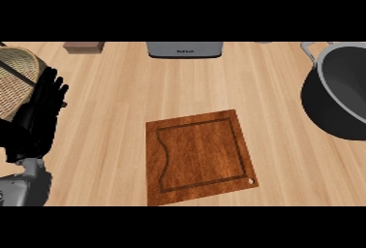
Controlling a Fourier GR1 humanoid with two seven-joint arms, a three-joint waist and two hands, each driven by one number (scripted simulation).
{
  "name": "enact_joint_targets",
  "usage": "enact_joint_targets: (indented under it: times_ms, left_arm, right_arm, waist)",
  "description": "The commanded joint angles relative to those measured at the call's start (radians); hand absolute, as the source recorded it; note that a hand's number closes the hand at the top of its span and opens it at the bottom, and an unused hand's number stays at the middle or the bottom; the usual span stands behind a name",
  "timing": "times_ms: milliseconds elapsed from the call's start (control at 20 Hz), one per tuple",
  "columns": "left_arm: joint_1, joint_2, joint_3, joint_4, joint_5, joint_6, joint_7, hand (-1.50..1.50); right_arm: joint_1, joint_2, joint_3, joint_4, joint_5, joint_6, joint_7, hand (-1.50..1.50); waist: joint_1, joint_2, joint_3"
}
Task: Pick the croissant from the cutting board and place it in the pot
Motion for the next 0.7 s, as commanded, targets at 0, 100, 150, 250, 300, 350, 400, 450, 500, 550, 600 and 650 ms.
enact_joint_targets:
  times_ms: [0,100,150,250,300,350,400,450,500,550,600,650]
  left_arm:
    - [0.004,0.001,0.008,0.017,0.005,-0.024,-0.029,0.0]
    - [-0.041,-0.038,-0.006,0.081,-0.026,0.013,-0.064,0.0]
    - [-0.017,-0.044,-0.033,0.019,-0.044,0.03,-0.012,0.0]
    - [-0.062,-0.006,0.002,0.037,-0.021,0.004,0.004,0.0]
    - [-0.014,-0.015,-0.007,0.025,0.001,-0.023,-0.025,0.0]
    - [-0.025,-0.016,-0.008,0.026,0.003,-0.022,-0.014,0.0]
    - [-0.042,-0.002,-0.005,0.025,-0.011,-0.016,-0.007,0.0]
    - [-0.061,-0.039,-0.043,0.019,-0.032,0.01,0.006,0.0]
    - [-0.046,-0.026,-0.021,0.025,-0.014,-0.013,-0.028,0.0]
    - [-0.054,-0.021,-0.023,0.022,-0.016,-0.009,0.009,0.0]
    - [-0.066,-0.021,-0.03,0.055,-0.022,-0.022,-0.016,0.0]
    - [-0.051,-0.027,-0.002,0.043,-0.018,0.0,-0.024,0.0]
  right_arm:
    - [-0.114,0.012,-0.022,0.246,-0.009,0.109,-0.079,1.5]
    - [-0.196,0.068,0.029,0.235,0.011,0.081,0.005,1.5]
    - [-0.242,0.055,0.004,0.29,-0.054,0.131,-0.003,1.5]
    - [-0.279,0.064,0.026,0.421,0.141,0.035,-0.134,1.5]
    - [-0.251,0.024,0.01,0.398,0.251,-0.09,-0.14,1.5]
    - [-0.244,0.017,0.017,0.393,0.304,-0.145,-0.124,1.5]
    - [-0.302,0.018,0.03,0.418,0.342,-0.191,-0.092,1.5]
    - [-0.33,0.038,0.06,0.484,0.387,-0.212,-0.124,1.5]
    - [-0.368,0.086,0.108,0.521,0.441,-0.264,-0.118,1.5]
    - [-0.417,0.042,0.078,0.597,0.43,-0.219,-0.115,1.5]
    - [-0.452,0.083,0.114,0.693,0.469,-0.239,-0.187,1.5]
    - [-0.495,0.114,0.12,0.699,0.478,-0.235,-0.177,1.5]
  waist:
    - [0.014,0.003,0.0]
    - [0.011,0.003,0.0]
    - [0.019,0.003,0.0]
    - [0.022,0.005,0.001]
    - [0.043,0.011,0.002]
    - [0.034,0.009,0.001]
    - [0.047,0.011,0.001]
    - [0.047,0.013,0.002]
    - [0.055,0.013,0.001]
    - [0.044,0.01,0.001]
    - [0.05,0.014,0.002]
    - [0.029,0.006,0.0]
